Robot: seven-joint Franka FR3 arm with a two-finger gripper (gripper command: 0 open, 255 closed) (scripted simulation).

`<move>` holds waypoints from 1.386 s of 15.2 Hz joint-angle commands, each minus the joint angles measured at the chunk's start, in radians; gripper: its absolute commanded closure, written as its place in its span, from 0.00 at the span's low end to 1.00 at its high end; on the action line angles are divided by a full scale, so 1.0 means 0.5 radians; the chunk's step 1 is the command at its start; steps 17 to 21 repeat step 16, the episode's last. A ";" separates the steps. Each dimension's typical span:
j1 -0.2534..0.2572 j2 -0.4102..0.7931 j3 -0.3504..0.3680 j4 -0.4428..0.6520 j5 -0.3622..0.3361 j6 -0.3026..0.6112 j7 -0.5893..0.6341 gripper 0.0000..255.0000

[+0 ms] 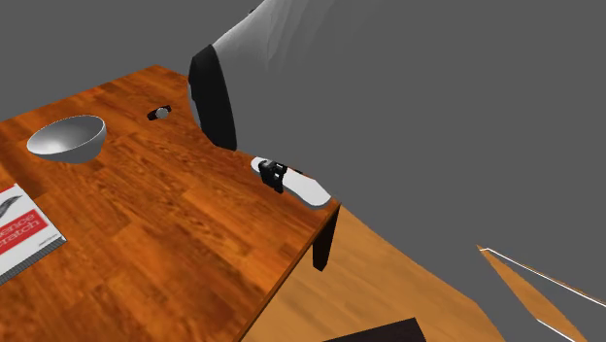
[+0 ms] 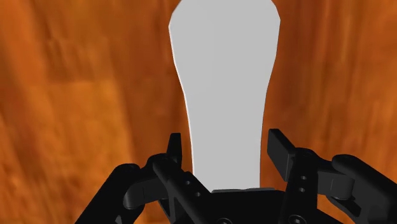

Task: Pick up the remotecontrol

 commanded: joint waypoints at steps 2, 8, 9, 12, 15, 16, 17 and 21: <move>0.000 -0.024 0.000 0.038 -0.002 -0.063 0.000 1.00; 0.001 -0.064 0.003 0.157 -0.004 -0.222 0.000 1.00; 0.001 -0.070 0.003 0.178 -0.004 -0.249 0.000 1.00; 0.002 -0.083 0.004 0.245 -0.004 -0.329 -0.001 1.00; 0.002 -0.091 0.005 0.294 -0.005 -0.386 -0.002 1.00; 0.002 -0.091 0.005 0.295 -0.004 -0.386 -0.002 1.00; 0.002 -0.091 0.005 0.295 -0.004 -0.386 -0.002 1.00; 0.002 -0.091 0.005 0.295 -0.004 -0.386 -0.002 1.00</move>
